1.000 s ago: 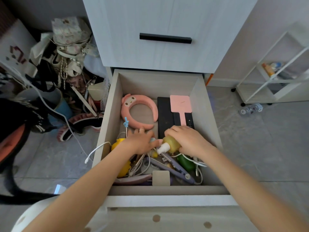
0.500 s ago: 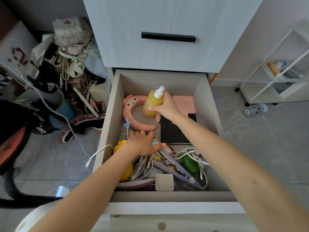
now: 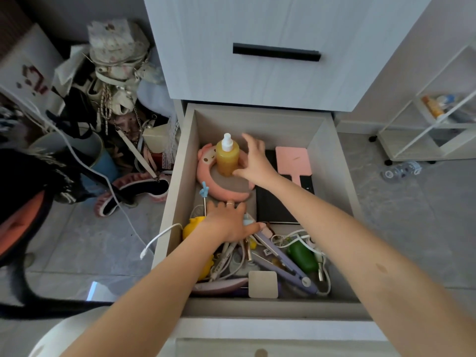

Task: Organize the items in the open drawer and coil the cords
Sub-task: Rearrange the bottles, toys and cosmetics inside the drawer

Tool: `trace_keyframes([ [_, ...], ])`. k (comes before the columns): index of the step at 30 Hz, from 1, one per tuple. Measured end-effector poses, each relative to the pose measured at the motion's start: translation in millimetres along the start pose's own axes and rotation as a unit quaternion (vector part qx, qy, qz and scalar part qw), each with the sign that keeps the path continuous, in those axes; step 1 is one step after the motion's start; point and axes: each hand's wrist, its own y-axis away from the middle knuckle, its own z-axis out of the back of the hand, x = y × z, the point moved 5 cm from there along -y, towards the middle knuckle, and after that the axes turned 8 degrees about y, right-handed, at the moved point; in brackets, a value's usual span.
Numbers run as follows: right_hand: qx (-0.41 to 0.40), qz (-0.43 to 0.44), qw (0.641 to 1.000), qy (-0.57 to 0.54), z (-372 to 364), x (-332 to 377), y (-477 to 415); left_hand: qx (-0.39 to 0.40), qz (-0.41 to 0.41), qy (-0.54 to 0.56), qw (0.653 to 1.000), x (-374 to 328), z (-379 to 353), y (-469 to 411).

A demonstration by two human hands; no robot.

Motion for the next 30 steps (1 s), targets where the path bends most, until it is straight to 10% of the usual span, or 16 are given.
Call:
trace_keyframes([
  [9,0.037,0.072,0.96,0.27,-24.5,-14.8,35.2,-0.005,-0.015,0.013,1.0,-2.1,0.6,3.8],
  [30,-0.003,0.052,0.897,0.438,-28.4,-11.0,34.4,-0.01,-0.021,0.036,0.999,-1.3,0.5,0.8],
])
